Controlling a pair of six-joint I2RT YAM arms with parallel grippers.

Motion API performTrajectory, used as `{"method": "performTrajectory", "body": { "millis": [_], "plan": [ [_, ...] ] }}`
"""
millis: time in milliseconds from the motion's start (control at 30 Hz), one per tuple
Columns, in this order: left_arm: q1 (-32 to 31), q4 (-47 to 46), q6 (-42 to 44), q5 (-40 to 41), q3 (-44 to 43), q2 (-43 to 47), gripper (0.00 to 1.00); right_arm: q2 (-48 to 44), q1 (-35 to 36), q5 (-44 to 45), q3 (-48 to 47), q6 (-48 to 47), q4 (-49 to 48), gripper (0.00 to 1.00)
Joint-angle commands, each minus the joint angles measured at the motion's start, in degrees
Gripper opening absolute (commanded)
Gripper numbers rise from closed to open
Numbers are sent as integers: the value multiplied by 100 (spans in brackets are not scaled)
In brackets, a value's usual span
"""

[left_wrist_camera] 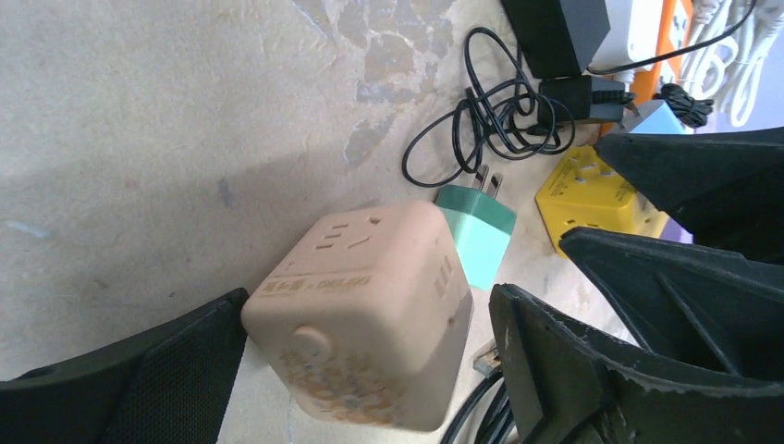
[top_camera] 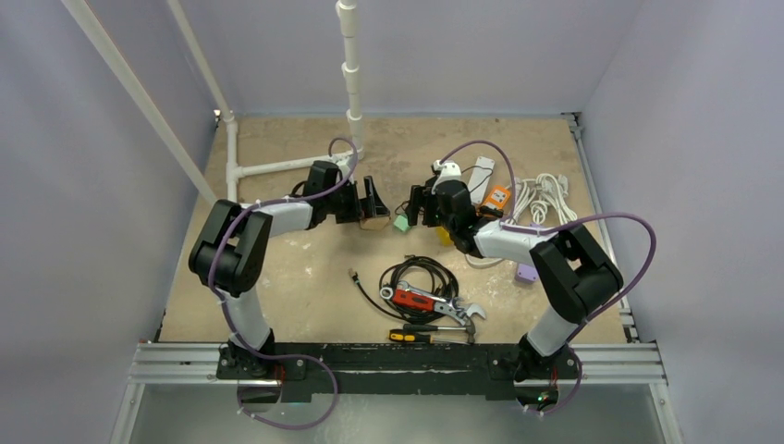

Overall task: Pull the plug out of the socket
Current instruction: Place the plug at the center of the board, then reset both arms

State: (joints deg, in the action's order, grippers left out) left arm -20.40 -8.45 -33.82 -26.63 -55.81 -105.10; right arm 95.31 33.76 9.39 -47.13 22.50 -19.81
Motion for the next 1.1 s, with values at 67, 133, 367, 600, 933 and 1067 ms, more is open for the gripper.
{"method": "performTrajectory", "body": {
  "millis": [67, 133, 367, 600, 933, 1067],
  "plan": [
    [-8, 351, 507, 775, -153, 585, 99, -381, 4, -162, 127, -75, -351, 89],
    [1, 437, 590, 1053, -155, 802, 99, -530, 6, -240, 173, -63, -402, 92],
    [331, 650, 518, 1543, -99, 1326, 99, -1179, -180, -220, 201, 70, -218, 99],
    [722, 1429, 865, 2360, -362, 2122, 99, -1976, -1062, -391, 249, 183, 196, 99],
    [622, 2145, 1932, 3747, -214, 4295, 99, -3961, -1773, 92, 496, -228, -144, 99],
    [599, 2345, 2130, 3697, -40, 5080, 99, -4835, -1772, 439, 755, -947, -755, 99]
  ]
}}
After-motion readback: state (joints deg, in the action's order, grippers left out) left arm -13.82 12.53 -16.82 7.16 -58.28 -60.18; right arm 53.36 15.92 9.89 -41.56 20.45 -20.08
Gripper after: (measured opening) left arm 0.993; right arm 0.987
